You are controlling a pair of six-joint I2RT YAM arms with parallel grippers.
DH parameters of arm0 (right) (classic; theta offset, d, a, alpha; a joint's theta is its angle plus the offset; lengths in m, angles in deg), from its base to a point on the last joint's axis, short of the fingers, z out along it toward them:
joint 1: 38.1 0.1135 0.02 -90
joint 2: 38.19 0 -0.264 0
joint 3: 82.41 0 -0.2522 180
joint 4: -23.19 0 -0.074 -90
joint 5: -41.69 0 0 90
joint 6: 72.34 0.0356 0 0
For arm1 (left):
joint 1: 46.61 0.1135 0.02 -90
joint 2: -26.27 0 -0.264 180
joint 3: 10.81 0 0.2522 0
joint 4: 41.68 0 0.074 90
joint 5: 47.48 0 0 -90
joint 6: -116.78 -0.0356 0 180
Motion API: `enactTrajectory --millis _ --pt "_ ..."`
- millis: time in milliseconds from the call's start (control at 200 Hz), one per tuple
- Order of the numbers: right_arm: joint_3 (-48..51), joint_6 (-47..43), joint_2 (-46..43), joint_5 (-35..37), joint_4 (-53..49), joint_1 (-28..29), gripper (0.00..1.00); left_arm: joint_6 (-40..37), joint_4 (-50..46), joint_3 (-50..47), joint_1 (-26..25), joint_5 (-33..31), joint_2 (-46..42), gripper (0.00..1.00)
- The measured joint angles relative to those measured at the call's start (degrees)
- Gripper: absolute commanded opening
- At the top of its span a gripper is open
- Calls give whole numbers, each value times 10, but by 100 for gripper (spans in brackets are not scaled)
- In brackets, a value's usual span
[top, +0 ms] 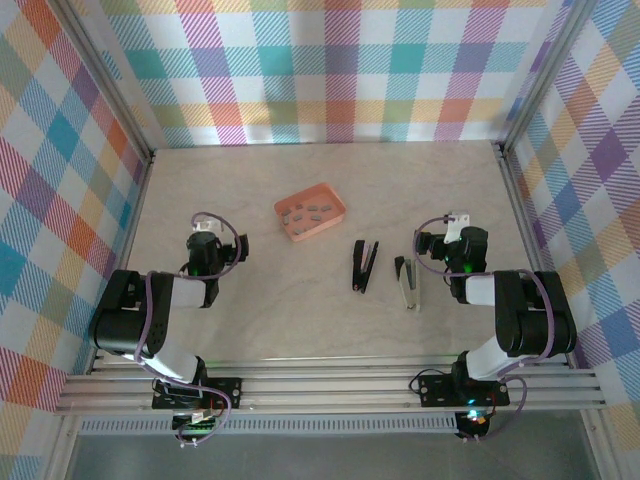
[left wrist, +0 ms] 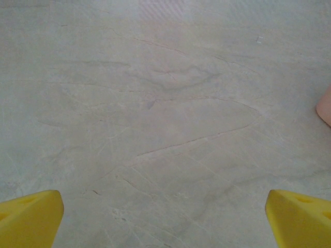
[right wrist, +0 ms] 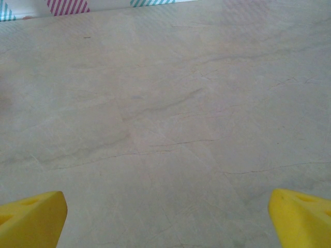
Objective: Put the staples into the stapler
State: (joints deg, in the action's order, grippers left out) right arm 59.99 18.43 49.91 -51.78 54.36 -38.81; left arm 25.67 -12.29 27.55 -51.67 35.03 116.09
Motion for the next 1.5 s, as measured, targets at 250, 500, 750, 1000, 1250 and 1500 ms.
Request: enactTrajectory --millis 250,500,750,1000,1250,1500 --pt "-2 0 -1 0 -7 0 99 0 -46 21 0 -3 -8 100" --pt "-101 -5 -45 6 -187 0 99 0 -178 110 -1 -11 -41 100" --pt "-269 6 -79 -2 -425 0 99 45 -440 351 -5 -16 -36 100" --pt "-498 61 -68 -35 -704 0 99 134 -612 537 -6 39 -25 98" --pt "-528 92 -51 -51 -917 33 99 176 -756 586 -67 65 -28 87" --pt "-461 138 -64 3 -1061 109 99 185 -830 558 -187 62 -49 82"
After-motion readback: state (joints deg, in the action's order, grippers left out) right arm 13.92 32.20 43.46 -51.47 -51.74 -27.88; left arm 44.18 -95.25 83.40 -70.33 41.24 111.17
